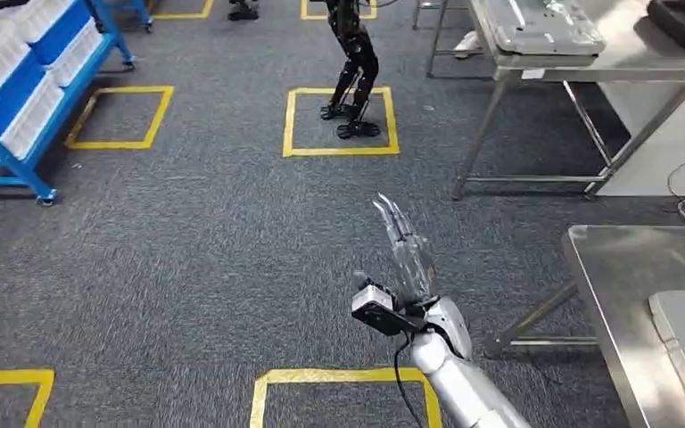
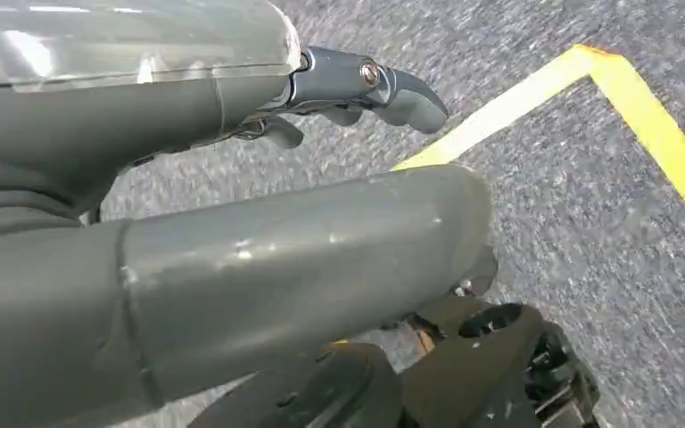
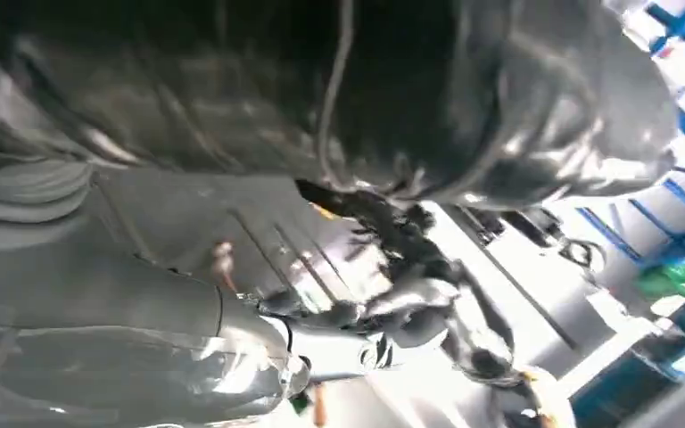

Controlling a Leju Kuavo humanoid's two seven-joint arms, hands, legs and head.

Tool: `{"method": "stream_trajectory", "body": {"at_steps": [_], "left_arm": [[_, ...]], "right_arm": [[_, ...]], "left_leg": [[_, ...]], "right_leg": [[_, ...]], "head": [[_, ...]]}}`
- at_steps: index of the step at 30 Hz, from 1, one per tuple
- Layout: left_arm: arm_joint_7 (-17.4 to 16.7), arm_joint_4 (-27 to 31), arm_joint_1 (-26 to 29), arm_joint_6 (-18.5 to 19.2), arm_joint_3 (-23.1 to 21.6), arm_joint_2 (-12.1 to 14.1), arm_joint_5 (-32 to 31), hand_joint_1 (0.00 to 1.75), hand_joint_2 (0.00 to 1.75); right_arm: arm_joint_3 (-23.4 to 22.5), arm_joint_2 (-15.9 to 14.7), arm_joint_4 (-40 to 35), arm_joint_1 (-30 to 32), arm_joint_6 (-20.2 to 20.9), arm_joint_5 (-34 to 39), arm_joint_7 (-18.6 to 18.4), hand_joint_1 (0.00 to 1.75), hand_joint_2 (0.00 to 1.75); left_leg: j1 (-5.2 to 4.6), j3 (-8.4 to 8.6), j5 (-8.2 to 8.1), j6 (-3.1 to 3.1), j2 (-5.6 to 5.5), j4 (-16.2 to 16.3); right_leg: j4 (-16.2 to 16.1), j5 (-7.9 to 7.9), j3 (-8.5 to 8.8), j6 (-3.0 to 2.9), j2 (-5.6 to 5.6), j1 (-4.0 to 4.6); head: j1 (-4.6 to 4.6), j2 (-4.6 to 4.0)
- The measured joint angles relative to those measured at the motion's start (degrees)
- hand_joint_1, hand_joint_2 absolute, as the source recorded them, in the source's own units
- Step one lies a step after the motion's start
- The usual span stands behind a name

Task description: Take the parts from the cabinet and place them on the table.

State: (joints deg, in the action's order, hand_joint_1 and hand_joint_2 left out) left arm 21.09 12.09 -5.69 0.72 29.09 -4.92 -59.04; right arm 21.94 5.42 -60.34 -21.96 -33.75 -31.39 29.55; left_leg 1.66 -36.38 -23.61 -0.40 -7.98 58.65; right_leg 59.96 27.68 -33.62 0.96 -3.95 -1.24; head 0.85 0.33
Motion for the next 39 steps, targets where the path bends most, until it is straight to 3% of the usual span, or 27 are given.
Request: {"method": "stream_trajectory", "body": {"at_steps": [1,2,4,5,7,8,9,11,12,13,17,18,19,20,22,23,25,26,27,28,30,32,33,34,35,37,39], "left_arm": [[0.0,0.0,0.2,0.2,0.0,0.0,-0.2,0.0,0.0],[0.0,0.0,0.4,0.3,0.0,0.0,-0.3,0.0,0.0],[0.0,0.0,0.6,0.3,0.0,0.0,-0.4,0.0,0.0],[0.0,0.0,0.3,0.3,0.0,-0.1,-0.5,0.0,0.0],[0.0,0.0,0.2,0.3,0.0,-0.3,-0.6,0.0,0.0],[-0.1,0.0,0.3,0.4,0.0,-0.3,-0.6,0.0,0.0],[-0.2,0.0,0.5,0.4,0.0,-0.3,-0.7,0.0,0.0],[-0.2,0.0,0.5,0.4,0.0,-0.3,-0.7,0.0,0.0],[-0.2,0.0,0.4,0.4,0.0,-0.3,-0.7,0.0,0.0],[-0.2,0.0,0.1,0.4,0.0,-0.3,-0.7,0.0,0.0],[-0.2,0.0,0.4,0.4,0.2,-0.3,-0.7,0.0,0.0],[-0.2,0.0,0.7,0.4,0.2,-0.5,-0.8,0.0,0.0],[-0.4,0.0,0.7,0.4,0.3,-0.5,-0.8,0.0,0.0],[-0.4,0.0,0.4,0.4,0.4,-0.5,-0.8,0.0,0.0],[-0.4,0.0,0.3,0.4,0.5,-0.8,-0.8,0.0,0.0],[-0.5,0.0,0.4,0.4,0.6,-0.8,-0.9,0.0,0.0],[-0.6,0.0,0.7,0.4,0.7,-0.8,-0.9,0.0,0.0],[-0.7,0.0,0.8,0.4,0.8,-0.8,-0.9,0.0,0.0],[-0.7,0.0,0.8,0.4,0.9,-0.8,-0.8,0.0,0.0],[-0.7,0.0,0.8,0.4,1.0,-0.9,-0.7,0.0,0.0],[-0.6,0.0,0.8,0.4,1.2,-0.9,-0.5,0.0,0.0],[-0.4,0.0,1.6,0.3,1.6,-0.9,-0.3,0.0,0.0],[-0.3,0.0,2.0,0.2,1.9,-0.7,-0.1,0.0,0.0],[-0.1,0.0,2.3,0.2,2.1,-0.7,0.1,0.0,0.0],[-0.1,0.0,2.3,0.2,2.2,-0.7,0.1,0.0,0.0],[-0.1,0.0,2.2,0.3,2.6,-0.7,0.3,0.0,0.0],[-0.1,0.0,2.5,0.6,2.9,-0.7,0.3,0.0,0.0]], "right_arm": [[-0.3,0.1,1.2,0.0,-0.3,-0.5,0.0,0.0,0.0],[-0.5,0.3,2.1,0.0,-0.6,-0.6,0.1,0.0,0.0],[-2.0,0.9,6.3,0.2,-1.2,0.4,2.2,0.0,0.0],[-2.8,1.0,8.4,0.7,-1.3,0.8,3.0,0.0,0.0],[-4.6,1.0,12.9,2.1,-1.8,1.5,4.1,0.0,0.0],[-5.0,1.0,14.8,2.4,-2.1,1.5,4.2,0.0,0.0],[-5.3,1.2,17.0,2.7,-2.5,1.4,4.6,0.0,0.0],[-6.0,1.6,20.6,3.0,-3.1,1.3,4.6,0.0,0.0],[-6.4,1.8,22.2,3.0,-3.4,1.1,4.3,0.0,0.0],[-6.6,1.9,23.6,3.1,-3.7,0.6,3.4,0.0,0.0],[-7.7,2.3,29.8,3.7,-4.6,-0.8,1.0,0.0,0.0],[-8.0,2.3,31.0,3.8,-4.7,-1.6,-0.9,0.0,0.0],[-8.2,2.2,32.8,3.9,-5.0,-2.3,-2.3,0.0,0.0],[-8.5,2.2,34.4,4.4,-5.3,-2.6,-3.0,0.0,0.0],[-9.1,1.8,36.5,6.3,-5.4,-3.0,-3.9,0.0,0.0],[-9.3,1.7,37.6,7.0,-5.2,-3.2,-5.3,0.0,0.0],[-9.7,1.6,39.4,7.5,-5.0,-3.5,-7.5,0.0,0.0],[-10.0,1.5,40.1,7.6,-4.3,-4.0,-9.3,0.0,0.0],[-10.2,1.2,40.9,7.8,-3.5,-4.3,-11.3,0.0,0.0],[-10.4,0.9,42.0,8.3,-2.3,-4.7,-13.8,0.0,0.0],[-11.1,0.4,43.7,9.8,0.1,-4.7,-18.2,0.0,0.0],[-12.0,0.0,44.8,11.7,2.2,-3.8,-19.8,0.0,0.0],[-12.4,-0.1,45.2,12.7,2.7,-3.6,-20.1,0.0,0.0],[-12.8,-0.4,45.5,13.3,3.2,-3.4,-20.5,0.0,0.0],[-13.2,-0.5,46.1,14.0,3.9,-3.2,-21.2,0.0,0.0],[-14.1,-0.7,47.2,15.5,5.2,-2.4,-23.1,0.0,0.0],[-14.8,-1.1,47.8,17.1,5.2,-2.1,-23.5,0.0,0.0]], "left_leg": [[0.1,0.01,0.19,-0.51,-0.51,-0.4],[0.08,-0.29,0.2,-0.82,-0.58,-0.4],[-0.35,-1.59,-2.02,-0.72,6.21,3.2],[-0.3,-3.57,-4.32,-0.8,7.2,7.2],[-0.3,-7.52,-8.1,-0.96,7.62,15.5],[-0.3,-8.14,-8.28,-1.0,7.64,17.2],[-0.31,-7.08,-7.12,-0.9,7.65,15.9],[-0.59,-1.36,-2.94,-0.17,8.56,6.6],[-0.88,1.33,-1.76,0.4,10.32,2.4],[-1.65,2.45,-2.54,0.8,12.25,-0.4],[-1.66,2.53,-2.04,1.91,9.59,-0.9],[-1.03,3.14,-1.53,2.18,9.22,-1.4],[-0.95,3.17,-1.41,2.49,8.76,-1.6],[-0.96,3.06,-1.29,2.73,8.2,-1.6],[-1.04,2.93,-1.33,2.86,6.55,-1.5],[-1.05,2.93,-1.34,2.88,5.7,-1.5],[-1.03,3.01,-1.41,2.79,4.24,-1.3],[-1.01,3.03,-1.5,2.65,3.46,-1.1],[-0.99,3.02,-1.67,2.41,2.78,-0.9],[-1.09,2.78,-1.88,2.09,2.19,-0.5],[-0.94,2.38,-1.94,1.41,1.04,-0.3],[-0.8,2.27,-1.75,0.56,-0.33,-0.7],[-0.77,2.25,-2.15,0.47,0.63,-0.2],[-1.13,1.65,-3.29,0.24,4.08,1.3],[-1.06,-0.15,-5.49,0.01,5.92,4.9],[-0.89,-4.54,-9.54,-0.39,7.1,13.7],[-0.8,-5.76,-9.46,-0.58,7.46,16.3]], "right_leg": [[0.0,-0.06,0.06,-0.37,0.47,0.13],[-0.7,-0.43,0.46,-0.97,1.19,-0.52],[-1.3,-0.73,0.89,-1.71,2.67,-0.26],[-1.3,-0.71,0.87,-2.01,3.68,-0.01],[-1.3,-0.6,0.67,-2.18,5.78,0.37],[-1.3,-0.57,0.59,-2.22,6.55,0.46],[-1.3,-0.57,0.59,-2.22,7.35,0.6],[-1.3,-0.44,0.75,-2.1,8.72,0.76],[-1.3,-0.37,0.89,-2.01,9.21,0.86],[-1.1,-0.11,0.87,-1.62,9.87,1.35],[-1.6,0.09,1.85,-0.42,11.93,1.35],[-1.0,0.67,1.8,0.11,9.77,0.91],[0.8,2.27,0.95,0.27,6.48,0.83],[4.7,4.67,-0.84,0.31,5.0,0.77],[13.3,8.41,-4.98,0.49,4.14,0.64],[15.5,8.52,-6.23,0.51,4.05,0.62],[11.7,4.79,-4.93,0.53,3.96,0.41],[6.9,1.93,-2.73,0.47,3.67,0.27],[1.7,-0.51,-0.32,0.37,2.33,0.01],[-0.5,0.17,0.66,0.2,-0.83,-0.13],[-0.8,0.27,0.8,0.07,0.24,0.14],[-1.0,0.2,1.31,-0.66,1.44,0.35],[-1.7,-0.08,1.59,-1.2,2.22,-0.16],[-1.9,-0.09,1.79,-1.36,2.66,-0.07],[-1.8,0.07,1.83,-1.92,3.42,0.05],[-1.8,0.36,1.96,-2.24,5.35,0.4],[-1.7,0.68,2.11,-2.23,7.09,0.52]], "head": [[-0.02,0.0],[0.0,0.0],[0.04,0.0],[0.04,0.0],[0.04,0.0],[0.04,0.0],[0.04,0.0],[0.04,0.0],[0.04,0.0],[0.04,0.0],[-0.02,0.0],[-0.04,0.0],[-0.04,0.0],[-0.07,0.0],[-0.07,0.0],[-0.07,0.0],[-0.04,0.0],[-0.07,0.0],[-0.07,0.0],[-0.07,0.0],[-0.07,0.0],[-0.07,0.0],[-0.04,0.0],[0.02,0.0],[0.15,0.0],[0.13,0.0],[0.15,0.0]]}}
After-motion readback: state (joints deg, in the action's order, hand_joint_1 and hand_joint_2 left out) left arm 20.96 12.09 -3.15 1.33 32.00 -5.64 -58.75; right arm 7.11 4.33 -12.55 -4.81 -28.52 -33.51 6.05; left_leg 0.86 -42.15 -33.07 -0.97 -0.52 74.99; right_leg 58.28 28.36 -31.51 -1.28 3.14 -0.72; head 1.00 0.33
